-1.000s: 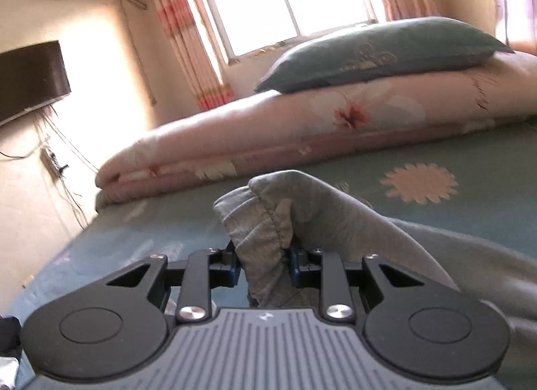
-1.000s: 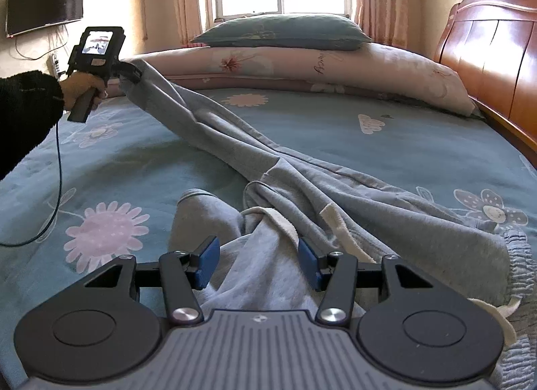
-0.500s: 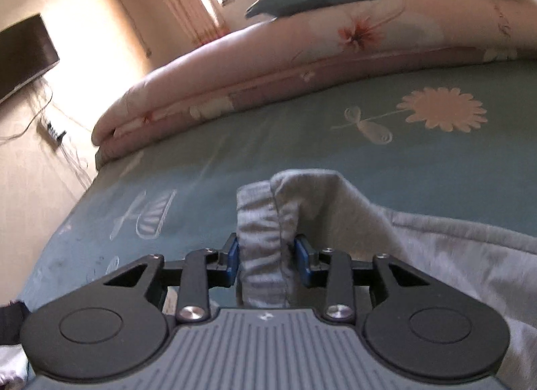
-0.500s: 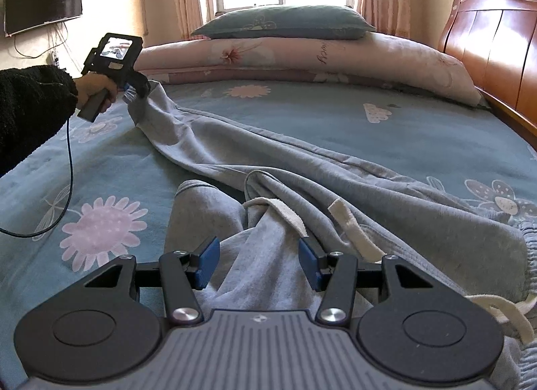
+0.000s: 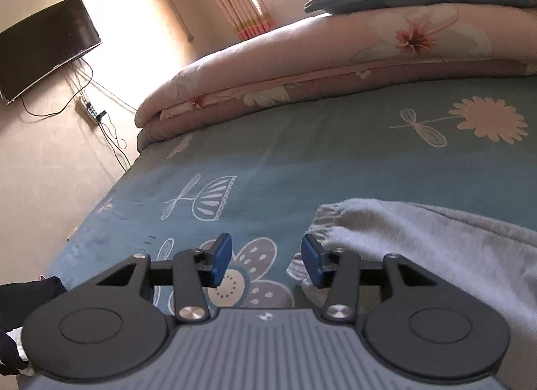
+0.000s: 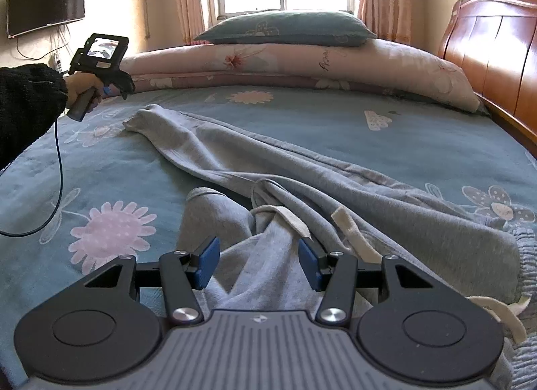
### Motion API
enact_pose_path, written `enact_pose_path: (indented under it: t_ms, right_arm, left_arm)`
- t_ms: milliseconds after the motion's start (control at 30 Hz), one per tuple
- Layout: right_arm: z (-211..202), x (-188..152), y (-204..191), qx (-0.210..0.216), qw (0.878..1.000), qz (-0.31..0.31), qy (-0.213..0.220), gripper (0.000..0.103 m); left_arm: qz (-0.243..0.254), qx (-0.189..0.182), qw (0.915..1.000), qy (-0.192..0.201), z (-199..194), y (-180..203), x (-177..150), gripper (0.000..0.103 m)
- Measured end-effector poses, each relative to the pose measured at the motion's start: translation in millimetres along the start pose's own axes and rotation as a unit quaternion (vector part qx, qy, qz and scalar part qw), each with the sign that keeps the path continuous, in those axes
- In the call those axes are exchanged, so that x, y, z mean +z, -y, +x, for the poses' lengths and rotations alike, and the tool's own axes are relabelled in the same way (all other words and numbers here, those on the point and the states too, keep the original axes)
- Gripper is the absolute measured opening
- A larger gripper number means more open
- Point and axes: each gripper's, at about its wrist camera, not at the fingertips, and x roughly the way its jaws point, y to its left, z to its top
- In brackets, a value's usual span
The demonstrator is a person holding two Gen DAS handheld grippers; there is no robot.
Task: Fold clothes
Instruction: 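Open the left gripper to release the pant leg onto the bed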
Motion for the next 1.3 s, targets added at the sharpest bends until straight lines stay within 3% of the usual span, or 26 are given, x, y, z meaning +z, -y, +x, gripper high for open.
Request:
enact_pose_path:
  t_ms: [200, 333, 433, 533, 600, 667, 733, 833, 900, 967, 1133, 1300]
  right_arm:
    - [-19, 4, -10, -0.005, 1.000, -0.008, 0.006, 0.057]
    - [-36, 2, -18, -0.012, 1.000, -0.010, 0.010, 0.057]
    - [-55, 1, -26, -0.016, 1.000, -0.020, 0.018, 0.057]
    - [-76, 1, -32, -0.021, 0.999, -0.029, 0.029, 0.057]
    - [-90, 0, -34, -0.027, 0.999, -0.029, 0.037, 0.064]
    - [-101, -2, -35, -0.032, 0.998, -0.023, 0.041, 0.065]
    - [-110, -5, -36, -0.031, 0.998, -0.015, 0.046, 0.067]
    - [-117, -13, -39, -0.042, 0.998, -0.012, 0.042, 0.079]
    - [-121, -21, -39, -0.051, 0.998, -0.009, 0.040, 0.088]
    - [-122, -27, -38, -0.049, 0.998, -0.003, 0.036, 0.088]
    - [-120, -43, -22, -0.050, 0.997, 0.046, 0.026, 0.089]
    - [-119, -69, 8, -0.054, 0.992, 0.117, 0.009, 0.098]
  left_arm:
    - [0.021, -0.075, 0.9969, -0.010, -39, 7, -16, 0.047]
    - [0.052, -0.138, 0.9890, 0.000, -82, 13, -39, 0.051]
    - [0.071, -0.203, 0.9766, -0.007, -115, 19, -64, 0.052]
    - [0.118, -0.234, 0.9652, -0.004, -148, 36, -89, 0.052]
    - [0.150, -0.252, 0.9562, 0.001, -171, 47, -108, 0.052]
    - [0.166, -0.280, 0.9456, 0.005, -193, 55, -129, 0.061]
    - [0.176, -0.306, 0.9356, 0.003, -214, 61, -150, 0.062]
    - [0.193, -0.339, 0.9209, 0.006, -245, 67, -180, 0.062]
    - [0.205, -0.353, 0.9129, 0.009, -264, 70, -197, 0.062]
    - [0.219, -0.368, 0.9036, 0.015, -282, 72, -213, 0.070]
    - [0.234, -0.401, 0.8851, 0.028, -319, 73, -245, 0.070]
    - [0.249, -0.411, 0.8756, 0.052, -344, 80, -280, 0.073]
